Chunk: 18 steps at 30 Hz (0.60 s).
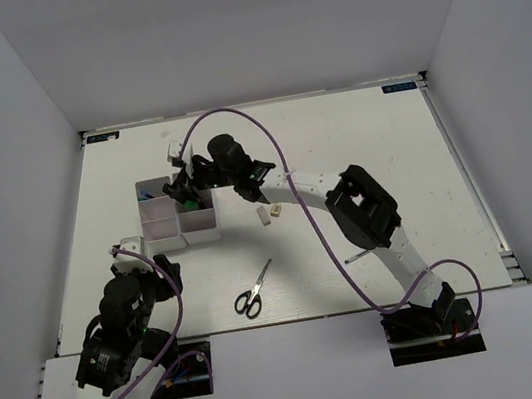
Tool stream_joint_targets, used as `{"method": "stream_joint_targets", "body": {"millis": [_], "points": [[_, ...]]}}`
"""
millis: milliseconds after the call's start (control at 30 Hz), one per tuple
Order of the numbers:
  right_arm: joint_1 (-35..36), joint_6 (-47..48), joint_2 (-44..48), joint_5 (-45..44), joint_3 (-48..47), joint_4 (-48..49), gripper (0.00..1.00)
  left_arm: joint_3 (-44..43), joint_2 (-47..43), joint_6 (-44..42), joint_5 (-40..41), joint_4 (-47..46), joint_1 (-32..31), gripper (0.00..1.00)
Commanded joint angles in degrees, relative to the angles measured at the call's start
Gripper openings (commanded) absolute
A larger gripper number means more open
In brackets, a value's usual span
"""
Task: Sort the stationery into containers
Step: Place the stationery into the container
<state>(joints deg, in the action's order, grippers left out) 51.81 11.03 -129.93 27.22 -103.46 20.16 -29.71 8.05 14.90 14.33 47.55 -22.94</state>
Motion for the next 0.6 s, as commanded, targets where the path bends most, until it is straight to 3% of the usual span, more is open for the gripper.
{"method": "stream_joint_targets", "body": {"millis": [0, 133, 400, 500, 533, 567], "points": [[-0.13, 0.58, 1.08, 1.34, 1.42, 2.69, 0.37, 0.10, 0.12, -0.22, -0.44, -0.79, 0.18, 0.73], [-0.31, 0.93, 2.13, 2.22, 1.68, 1.64, 0.50, 0.18, 0.29, -0.22, -0.53, -0.88, 0.26, 0.73], [-0.13, 0.84, 4.86, 2.49, 2.82, 0.58, 0.56, 0.10, 0.38, -0.22, -0.79, -0.88, 0.26, 0.73], [-0.22, 0.66, 7.31, 2.22, 3.53, -0.03, 0.54, 0.36, 0.65, -0.48, -1.49, -1.14, 0.26, 0.62], [-0.22, -0.03, 7.84, 1.35, 3.79, -1.34, 0.45, 0.45, 0.99, -0.66, -2.71, -1.49, 0.26, 0.55], [-0.22, -0.39, 9.33, 0.73, 3.53, -2.22, 0.37, 0.53, 1.26, -0.92, -4.38, -2.28, 0.18, 0.31]]}}
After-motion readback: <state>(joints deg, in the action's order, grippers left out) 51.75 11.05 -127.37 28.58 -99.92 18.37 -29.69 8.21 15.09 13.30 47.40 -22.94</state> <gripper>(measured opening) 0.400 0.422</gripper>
